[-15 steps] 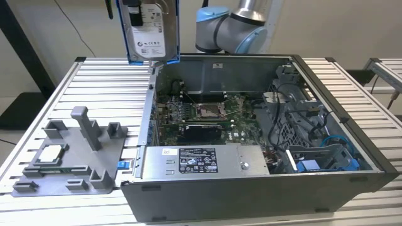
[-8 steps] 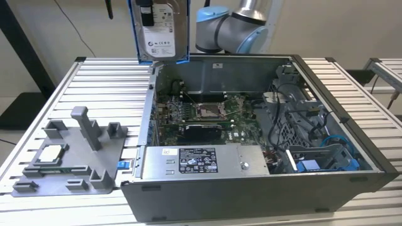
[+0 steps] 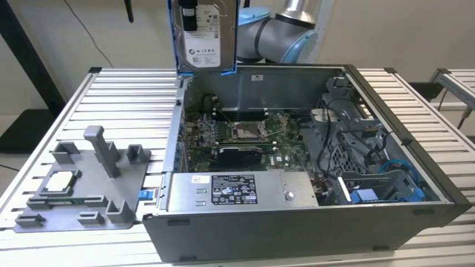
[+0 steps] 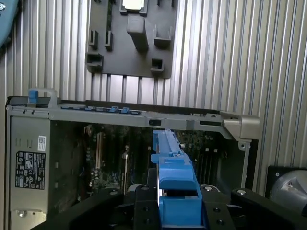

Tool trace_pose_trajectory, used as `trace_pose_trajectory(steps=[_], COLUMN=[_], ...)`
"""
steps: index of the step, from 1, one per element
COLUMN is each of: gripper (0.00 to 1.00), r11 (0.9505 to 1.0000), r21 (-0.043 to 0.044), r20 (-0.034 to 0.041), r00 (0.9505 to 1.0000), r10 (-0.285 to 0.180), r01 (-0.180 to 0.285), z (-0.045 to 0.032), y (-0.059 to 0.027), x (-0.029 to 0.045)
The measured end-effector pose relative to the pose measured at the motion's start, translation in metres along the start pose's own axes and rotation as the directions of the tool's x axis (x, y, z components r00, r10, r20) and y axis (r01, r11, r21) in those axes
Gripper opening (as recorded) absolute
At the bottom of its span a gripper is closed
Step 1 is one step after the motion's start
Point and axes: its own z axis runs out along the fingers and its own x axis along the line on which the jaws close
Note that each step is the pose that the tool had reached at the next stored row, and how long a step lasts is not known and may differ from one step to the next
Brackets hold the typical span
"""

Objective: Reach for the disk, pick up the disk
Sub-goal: 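Pick up the disk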

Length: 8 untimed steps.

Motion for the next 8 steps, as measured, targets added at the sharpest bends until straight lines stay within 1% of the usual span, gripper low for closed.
trace_pose_trajectory(steps=[8], gripper=[0.00], r11=[1.0000], r21=[0.0000], r20=[0.0000], r00=[1.0000], r10=[0.000], r01=[0.000], z=[0.0002], y=[-0.0240], x=[0.0006])
